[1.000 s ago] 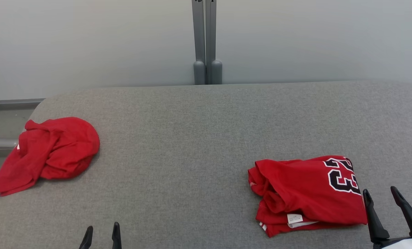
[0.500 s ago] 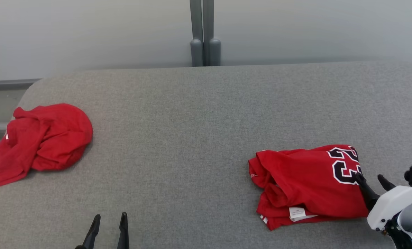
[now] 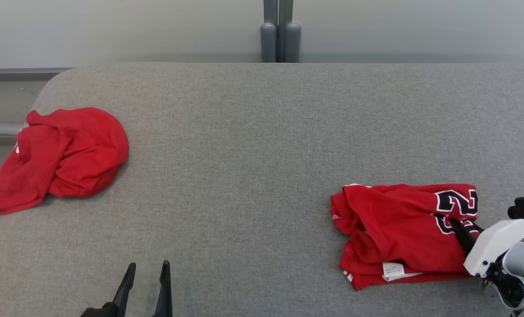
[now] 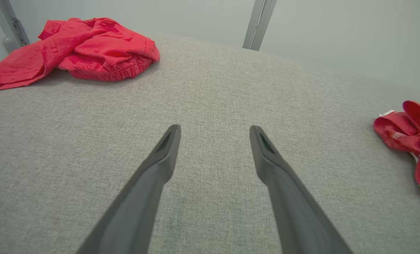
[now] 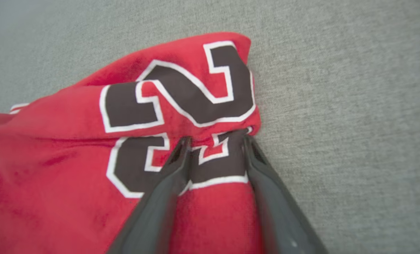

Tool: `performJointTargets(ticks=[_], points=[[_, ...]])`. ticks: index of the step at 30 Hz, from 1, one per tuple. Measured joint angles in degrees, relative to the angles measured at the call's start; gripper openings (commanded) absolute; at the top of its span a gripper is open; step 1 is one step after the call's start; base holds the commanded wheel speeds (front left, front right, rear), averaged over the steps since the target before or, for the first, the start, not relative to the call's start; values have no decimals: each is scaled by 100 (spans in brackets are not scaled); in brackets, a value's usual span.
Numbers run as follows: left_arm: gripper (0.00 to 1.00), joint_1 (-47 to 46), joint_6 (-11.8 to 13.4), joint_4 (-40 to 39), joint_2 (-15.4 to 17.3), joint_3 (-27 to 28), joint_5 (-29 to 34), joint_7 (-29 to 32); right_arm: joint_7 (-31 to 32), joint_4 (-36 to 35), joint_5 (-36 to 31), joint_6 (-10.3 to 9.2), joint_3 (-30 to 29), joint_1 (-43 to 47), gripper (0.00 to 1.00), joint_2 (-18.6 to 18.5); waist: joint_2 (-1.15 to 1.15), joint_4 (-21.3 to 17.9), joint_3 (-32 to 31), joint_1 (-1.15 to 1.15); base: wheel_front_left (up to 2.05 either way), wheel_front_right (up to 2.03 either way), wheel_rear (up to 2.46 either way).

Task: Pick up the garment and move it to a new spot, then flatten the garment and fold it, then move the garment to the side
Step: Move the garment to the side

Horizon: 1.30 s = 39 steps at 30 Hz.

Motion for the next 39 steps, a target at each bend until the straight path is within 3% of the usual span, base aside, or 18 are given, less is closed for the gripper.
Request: performJointTargets(ticks=[5,11,19,27,28,29,36,39], points=[[100,-123,45,-77,0,-24,-69,0,-3,-175,344,1,86,-111,0,-221,0,-95,124,0,0,0,0],[100,-529,46,-167,0,-129,-86,0,-367,-222,-8,3,-170,-952,0,-1074,0,-241,536,0,0,0,0],[100,-1456,44,-264,-1,-460,32,0,-738,753,-619,3,-884,-2408,0,-1944,0,-337,1448,0,0,0,0],[100,-1554,147,-315,-1,-590,40,0,-1068,1946,-1117,4,-1233,-3103,0,-2569,0,-202,2135,1,0,0,0],[100,-1543,147,-313,-1,-566,40,0,-1147,2046,-1206,5,-1238,-3172,16,-2570,0,-176,2171,1,0,0,0],[100,-1522,148,-312,0,-536,44,0,-1241,2192,-1360,5,-1227,-3267,100,-2568,0,-135,2208,1,0,0,0],[100,-1479,175,-325,0,-417,-7,0,-1996,2513,-2151,5,-1010,-3560,100,-2537,0,-107,2128,1,0,0,0],[100,-1405,176,-301,-1,-371,-76,0,-2431,2363,-2227,5,-921,-3502,100,-2324,0,-133,1966,1,0,0,0]])
